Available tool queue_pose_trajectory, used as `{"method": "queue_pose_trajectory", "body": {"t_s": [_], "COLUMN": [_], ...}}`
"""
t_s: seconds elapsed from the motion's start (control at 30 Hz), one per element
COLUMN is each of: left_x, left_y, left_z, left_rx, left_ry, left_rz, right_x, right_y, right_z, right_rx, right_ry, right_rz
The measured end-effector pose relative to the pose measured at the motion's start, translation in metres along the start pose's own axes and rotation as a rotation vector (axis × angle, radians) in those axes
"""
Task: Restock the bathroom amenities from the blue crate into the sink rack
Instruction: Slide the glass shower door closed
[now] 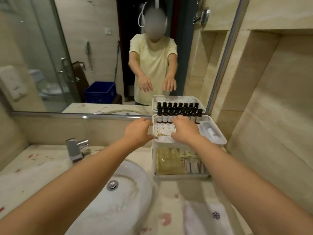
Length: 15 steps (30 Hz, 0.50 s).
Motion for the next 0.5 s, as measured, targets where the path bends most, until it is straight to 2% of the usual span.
{"method": "queue_pose_trajectory", "body": {"t_s": [0.5], "left_x": [-0.025], "left_y": [0.136], "left_z": [-0.211], "left_rx": [-0.343], "left_ry": [0.069], "left_rz": [0.051], "right_x": [0.048], "right_y": [0.214], "right_z": [-0.094], "right_rx": [-0.304], "right_ry": [0.124], "right_rz": [0.054]}}
Point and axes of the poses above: each hand's wrist, its own z-axis towards the middle knuckle, its own x-axis out of the palm, y = z × x, the point moved 7 cm from there along z, towards the middle knuckle, and after that the axes turned 3 degrees about y, right-handed, at the moved point
